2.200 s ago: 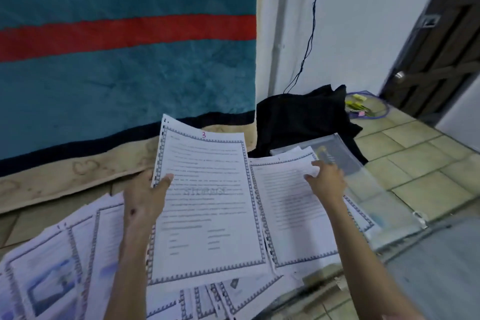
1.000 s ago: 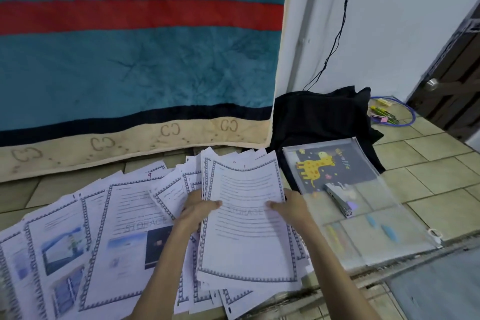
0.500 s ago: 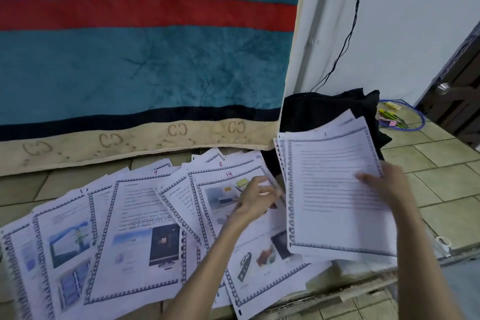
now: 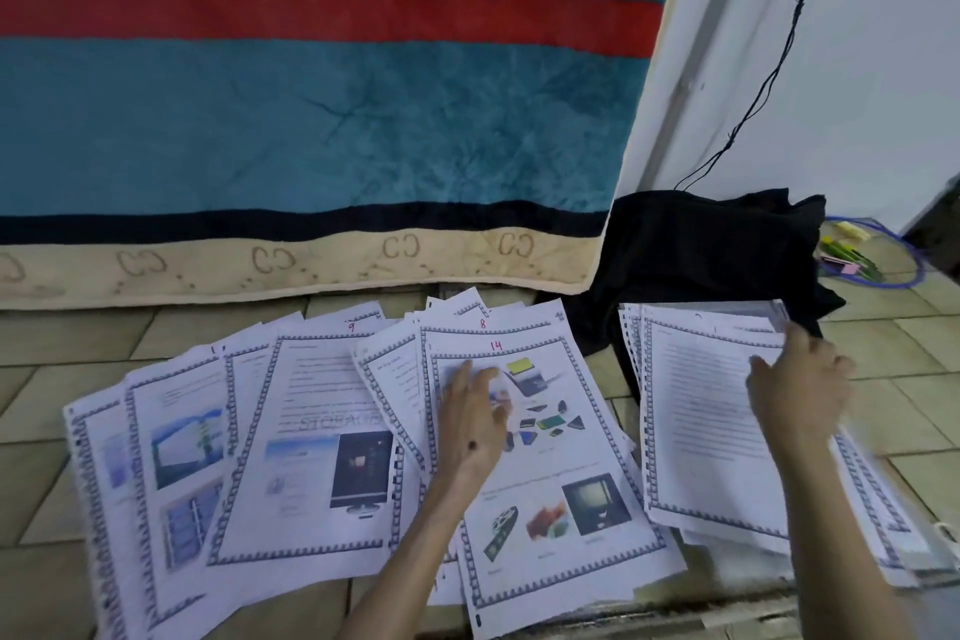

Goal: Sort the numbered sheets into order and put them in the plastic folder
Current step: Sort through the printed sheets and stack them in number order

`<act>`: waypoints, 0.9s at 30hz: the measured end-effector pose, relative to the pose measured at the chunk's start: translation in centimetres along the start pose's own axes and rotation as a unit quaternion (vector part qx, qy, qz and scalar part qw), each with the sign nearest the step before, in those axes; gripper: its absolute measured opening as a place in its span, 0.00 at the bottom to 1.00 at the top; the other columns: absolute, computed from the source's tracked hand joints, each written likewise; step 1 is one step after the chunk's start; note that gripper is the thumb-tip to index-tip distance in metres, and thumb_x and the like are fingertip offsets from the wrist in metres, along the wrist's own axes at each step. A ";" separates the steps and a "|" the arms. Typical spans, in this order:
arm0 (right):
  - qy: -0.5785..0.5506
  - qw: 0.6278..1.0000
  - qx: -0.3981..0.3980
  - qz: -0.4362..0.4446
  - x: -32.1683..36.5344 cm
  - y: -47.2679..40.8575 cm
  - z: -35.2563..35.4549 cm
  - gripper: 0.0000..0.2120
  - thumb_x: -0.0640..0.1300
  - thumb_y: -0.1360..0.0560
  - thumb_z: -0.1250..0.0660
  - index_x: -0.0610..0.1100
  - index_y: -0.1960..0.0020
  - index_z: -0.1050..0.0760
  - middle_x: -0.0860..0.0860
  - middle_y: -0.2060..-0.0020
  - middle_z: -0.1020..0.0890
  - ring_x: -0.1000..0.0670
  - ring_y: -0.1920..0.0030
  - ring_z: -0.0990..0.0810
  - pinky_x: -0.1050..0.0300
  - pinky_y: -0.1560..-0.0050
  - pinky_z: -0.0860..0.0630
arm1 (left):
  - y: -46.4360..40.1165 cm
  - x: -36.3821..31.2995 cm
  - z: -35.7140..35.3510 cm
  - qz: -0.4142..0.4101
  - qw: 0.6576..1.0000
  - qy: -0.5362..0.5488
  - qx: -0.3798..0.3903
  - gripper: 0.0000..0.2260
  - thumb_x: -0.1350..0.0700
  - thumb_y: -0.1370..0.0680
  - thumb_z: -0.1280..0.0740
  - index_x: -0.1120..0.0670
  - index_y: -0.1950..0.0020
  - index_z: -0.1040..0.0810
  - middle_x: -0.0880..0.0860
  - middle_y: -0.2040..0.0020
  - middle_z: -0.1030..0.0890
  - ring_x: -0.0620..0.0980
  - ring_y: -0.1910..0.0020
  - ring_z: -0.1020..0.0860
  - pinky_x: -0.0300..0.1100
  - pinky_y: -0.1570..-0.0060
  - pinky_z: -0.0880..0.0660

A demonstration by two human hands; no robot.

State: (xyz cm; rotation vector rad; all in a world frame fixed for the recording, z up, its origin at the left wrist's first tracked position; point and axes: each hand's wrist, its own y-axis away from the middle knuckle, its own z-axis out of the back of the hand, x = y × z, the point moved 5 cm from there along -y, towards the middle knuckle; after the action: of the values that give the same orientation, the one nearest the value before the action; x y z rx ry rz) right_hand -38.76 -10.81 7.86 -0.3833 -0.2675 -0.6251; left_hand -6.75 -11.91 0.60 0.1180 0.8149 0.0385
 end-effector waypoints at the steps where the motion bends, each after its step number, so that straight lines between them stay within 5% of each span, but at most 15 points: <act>1: -0.071 0.996 0.030 0.046 2.7 1.5 -0.6 0.16 0.36 0.26 0.35 0.35 0.38 0.28 0.35 0.42 0.24 0.35 0.45 0.26 0.50 0.48 0.30 | 0.0 0.9 1.3 0.037 0.998 0.000 -0.056 0.21 0.58 0.21 0.38 0.55 0.28 0.36 0.55 0.25 0.40 0.54 0.26 0.43 0.46 0.28 0.45; 4: -0.196 0.934 0.250 0.161 10.3 8.2 -4.7 0.13 0.38 0.22 0.40 0.40 0.39 0.24 0.45 0.57 0.17 0.43 0.60 0.21 0.59 0.60 0.31 | 0.1 3.4 3.5 0.151 0.984 0.043 -0.089 0.22 0.62 0.21 0.40 0.60 0.27 0.40 0.60 0.29 0.36 0.59 0.29 0.39 0.50 0.29 0.42; 7: -0.241 0.873 0.386 0.176 14.5 14.1 -7.8 0.17 0.45 0.19 0.44 0.44 0.31 0.32 0.46 0.59 0.18 0.47 0.61 0.23 0.54 0.52 0.26 | 0.0 4.4 4.2 0.191 0.974 0.112 -0.050 0.19 0.62 0.21 0.41 0.63 0.31 0.38 0.59 0.37 0.28 0.56 0.40 0.28 0.45 0.42 0.29; 10: -0.278 0.859 0.399 0.159 15.8 16.3 -8.2 0.20 0.50 0.19 0.48 0.46 0.29 0.37 0.50 0.55 0.21 0.50 0.53 0.22 0.62 0.60 0.32 | -0.2 4.7 4.9 0.165 0.983 0.082 -0.012 0.05 0.59 0.20 0.40 0.58 0.49 0.26 0.52 0.59 0.23 0.53 0.54 0.25 0.38 0.63 0.31; 12: -0.293 0.851 0.412 0.138 16.2 16.8 -8.2 0.22 0.54 0.19 0.47 0.48 0.27 0.40 0.50 0.41 0.23 0.49 0.41 0.24 0.63 0.52 0.35 | -0.6 5.4 5.1 0.167 0.978 0.122 -0.014 0.05 0.58 0.21 0.39 0.56 0.53 0.24 0.54 0.58 0.20 0.56 0.53 0.22 0.41 0.55 0.24; 14: -0.309 0.833 0.439 0.132 16.6 17.3 -8.2 0.27 0.58 0.22 0.44 0.50 0.26 0.44 0.51 0.32 0.29 0.52 0.37 0.27 0.62 0.45 0.36 | -0.7 5.6 5.0 0.198 0.942 0.270 -0.011 0.05 0.59 0.22 0.36 0.58 0.50 0.23 0.56 0.54 0.18 0.55 0.55 0.19 0.46 0.53 0.20; 17: -0.351 0.805 0.460 0.129 17.2 18.3 -8.5 0.37 0.58 0.27 0.35 0.51 0.25 0.49 0.54 0.33 0.31 0.55 0.33 0.31 0.64 0.42 0.33 | -0.3 4.5 4.7 0.215 0.856 0.468 0.042 0.02 0.62 0.22 0.35 0.57 0.52 0.23 0.54 0.60 0.20 0.47 0.68 0.20 0.39 0.67 0.21; 21: -0.418 0.805 0.405 0.117 16.9 17.2 -8.9 0.28 0.48 0.25 0.32 0.51 0.30 0.40 0.48 0.48 0.20 0.50 0.49 0.20 0.52 0.46 0.24 | -0.2 4.0 4.3 0.203 0.835 0.502 0.100 0.05 0.64 0.23 0.35 0.58 0.49 0.23 0.53 0.60 0.17 0.48 0.65 0.18 0.41 0.62 0.21; 24: -0.495 0.775 0.390 0.049 15.2 15.4 -8.6 0.27 0.33 0.23 0.38 0.50 0.30 0.42 0.49 0.72 0.21 0.53 0.72 0.24 0.59 0.69 0.26 | -0.2 4.9 5.2 0.204 0.856 0.472 0.052 0.06 0.65 0.22 0.37 0.61 0.48 0.22 0.53 0.63 0.16 0.46 0.68 0.17 0.36 0.69 0.21; 27: -0.470 0.817 0.321 0.094 14.1 13.9 -8.0 0.22 0.31 0.21 0.45 0.52 0.33 0.36 0.50 0.73 0.27 0.56 0.76 0.31 0.62 0.71 0.29 | -0.1 5.6 5.7 0.199 0.888 0.413 0.035 0.05 0.63 0.21 0.37 0.57 0.48 0.23 0.52 0.61 0.18 0.46 0.69 0.19 0.37 0.69 0.21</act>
State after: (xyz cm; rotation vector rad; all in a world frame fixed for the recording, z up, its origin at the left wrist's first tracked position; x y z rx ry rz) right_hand -18.23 -11.14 2.02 -0.0242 -1.3417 -0.0695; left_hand 1.20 -12.04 0.44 0.3521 1.6370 0.4758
